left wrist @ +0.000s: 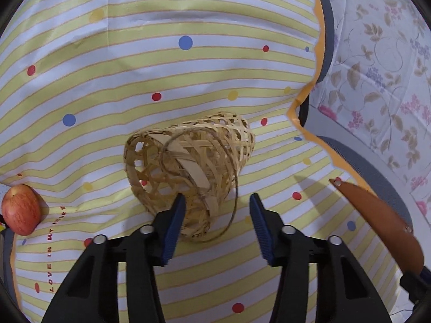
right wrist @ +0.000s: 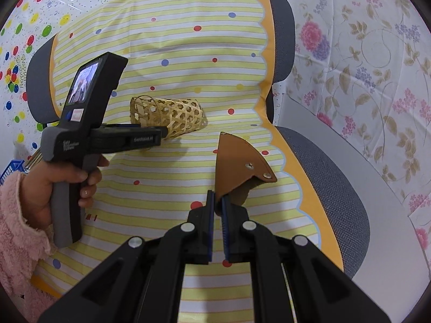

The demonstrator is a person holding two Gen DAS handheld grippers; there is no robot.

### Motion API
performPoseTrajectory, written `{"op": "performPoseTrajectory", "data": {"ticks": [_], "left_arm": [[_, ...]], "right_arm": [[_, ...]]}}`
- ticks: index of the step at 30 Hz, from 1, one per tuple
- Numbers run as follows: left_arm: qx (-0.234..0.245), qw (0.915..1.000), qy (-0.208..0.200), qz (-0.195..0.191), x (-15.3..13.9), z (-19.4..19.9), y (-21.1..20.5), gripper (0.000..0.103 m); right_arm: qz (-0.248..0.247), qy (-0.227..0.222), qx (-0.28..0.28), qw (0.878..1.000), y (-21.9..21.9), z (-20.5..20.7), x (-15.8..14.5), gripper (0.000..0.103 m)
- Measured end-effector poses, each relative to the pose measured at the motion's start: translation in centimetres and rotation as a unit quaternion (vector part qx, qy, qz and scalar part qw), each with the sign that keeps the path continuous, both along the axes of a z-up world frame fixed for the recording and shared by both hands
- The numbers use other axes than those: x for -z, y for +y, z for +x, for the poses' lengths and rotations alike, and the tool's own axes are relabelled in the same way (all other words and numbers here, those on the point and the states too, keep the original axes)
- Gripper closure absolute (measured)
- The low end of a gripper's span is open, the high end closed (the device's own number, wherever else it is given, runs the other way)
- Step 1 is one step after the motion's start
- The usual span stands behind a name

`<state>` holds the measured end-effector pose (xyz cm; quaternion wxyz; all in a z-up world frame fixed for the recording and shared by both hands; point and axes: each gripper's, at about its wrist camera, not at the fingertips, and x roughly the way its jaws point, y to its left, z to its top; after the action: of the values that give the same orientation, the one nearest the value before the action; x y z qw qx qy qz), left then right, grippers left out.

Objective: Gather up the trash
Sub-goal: 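Grasp the wicker basket rim with the left gripper while the right gripper holds the stick, then carry the wicker basket and brown stick with both grippers over the bin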

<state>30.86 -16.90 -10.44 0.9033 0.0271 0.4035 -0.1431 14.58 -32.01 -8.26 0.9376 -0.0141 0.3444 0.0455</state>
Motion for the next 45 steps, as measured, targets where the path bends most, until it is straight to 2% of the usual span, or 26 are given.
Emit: {"op": "performPoseTrajectory", "data": {"ticks": [1, 2, 5, 10, 13, 22, 34, 40, 45], "left_arm": [[0.004, 1.0, 0.004, -0.002, 0.1, -0.1, 0.0, 0.07], [0.008, 0.9999, 0.006, -0.002, 0.1, -0.2, 0.0, 0.089], [0.012, 0.9998, -0.005, -0.015, -0.6, -1.9, 0.6, 0.097], [0.028, 0.9979, -0.029, -0.051, -2.9, -7.3, 2.8, 0.098], [0.035, 0.9969, -0.037, -0.059, -4.2, -11.0, 4.3, 0.098], [0.041, 0.9957, -0.083, -0.008, -6.4, -19.9, 5.8, 0.098], [0.076, 0.9915, -0.104, -0.02, -6.8, -28.2, 5.7, 0.098], [0.112, 0.9866, -0.112, -0.039, -7.4, -31.6, 4.6, 0.097], [0.157, 0.9799, -0.115, -0.042, -7.3, -33.4, 2.0, 0.098]], "right_arm": [[0.001, 0.001, 0.0, 1.0, 0.0, -0.1, 0.0, 0.098], [0.002, 0.001, 0.0, 1.0, 0.1, -0.1, 0.0, 0.098], [0.007, -0.001, -0.001, 1.0, 0.4, -0.8, -0.3, 0.098], [0.018, -0.006, -0.004, 1.0, 0.5, -2.6, -1.1, 0.098], [0.027, 0.002, -0.008, 1.0, 0.7, -3.8, -1.2, 0.098], [0.031, 0.011, -0.025, 0.999, 2.9, -7.6, -1.7, 0.097], [0.008, 0.007, -0.028, 1.0, 4.1, -13.0, -2.6, 0.097], [-0.006, 0.003, 0.001, 1.0, 2.5, -16.9, -3.6, 0.097], [-0.015, -0.004, 0.036, 0.999, 0.5, -20.5, -4.4, 0.097]]}}
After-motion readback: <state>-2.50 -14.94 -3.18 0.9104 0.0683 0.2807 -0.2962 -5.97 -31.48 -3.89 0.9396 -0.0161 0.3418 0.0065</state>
